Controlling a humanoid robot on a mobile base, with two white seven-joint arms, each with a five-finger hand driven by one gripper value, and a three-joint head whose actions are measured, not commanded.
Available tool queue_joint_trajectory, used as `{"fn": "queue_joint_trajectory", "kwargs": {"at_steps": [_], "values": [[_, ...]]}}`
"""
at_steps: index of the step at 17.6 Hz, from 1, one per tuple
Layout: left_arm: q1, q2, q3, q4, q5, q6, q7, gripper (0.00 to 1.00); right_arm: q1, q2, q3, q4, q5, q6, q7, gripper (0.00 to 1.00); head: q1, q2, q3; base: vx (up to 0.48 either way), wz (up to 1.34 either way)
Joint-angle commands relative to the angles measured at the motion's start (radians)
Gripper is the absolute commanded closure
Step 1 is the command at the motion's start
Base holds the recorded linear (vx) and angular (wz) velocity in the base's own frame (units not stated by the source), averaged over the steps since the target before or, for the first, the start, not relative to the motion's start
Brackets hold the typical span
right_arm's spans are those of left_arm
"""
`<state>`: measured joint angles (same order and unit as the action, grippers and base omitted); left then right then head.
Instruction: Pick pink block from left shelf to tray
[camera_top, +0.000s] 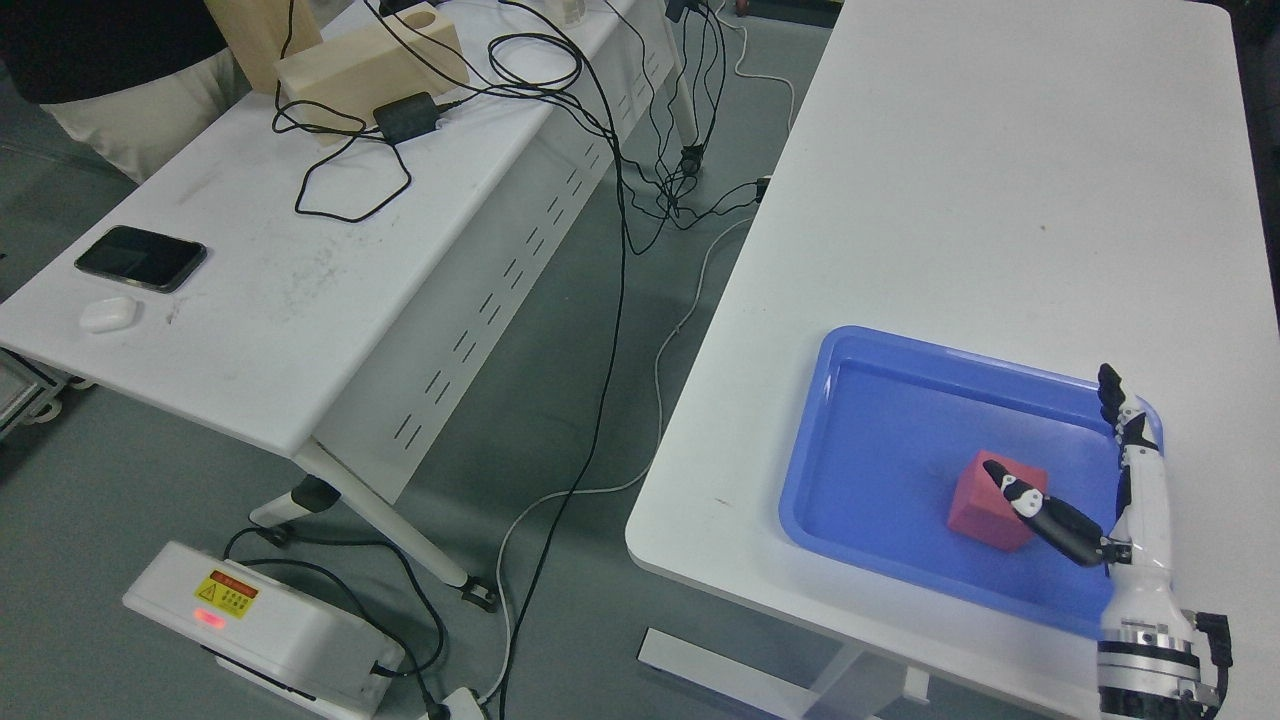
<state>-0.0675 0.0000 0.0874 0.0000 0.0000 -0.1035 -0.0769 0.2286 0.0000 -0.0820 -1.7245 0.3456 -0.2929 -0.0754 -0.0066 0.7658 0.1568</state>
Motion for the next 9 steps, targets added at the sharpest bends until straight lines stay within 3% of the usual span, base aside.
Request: {"fn": "queue_joint_trajectory", "kwargs": {"at_steps": [1, 9], "values": [[0.000, 0.017, 0.000, -0.017, 0.008, 0.001, 0.000, 0.00, 0.002, -0.017, -0.019, -0.001, -0.083, 0.057, -0.004, 0.00, 0.0000, 0.000, 0.000, 0.000, 0.00], [0.000, 0.017, 0.000, -0.017, 0.008, 0.001, 0.000, 0.00, 0.018, -0.017, -0.053, 0.000, -0.146, 0.066, -0.012, 0.00, 0.0000, 0.000, 0.000, 0.000, 0.00]]}}
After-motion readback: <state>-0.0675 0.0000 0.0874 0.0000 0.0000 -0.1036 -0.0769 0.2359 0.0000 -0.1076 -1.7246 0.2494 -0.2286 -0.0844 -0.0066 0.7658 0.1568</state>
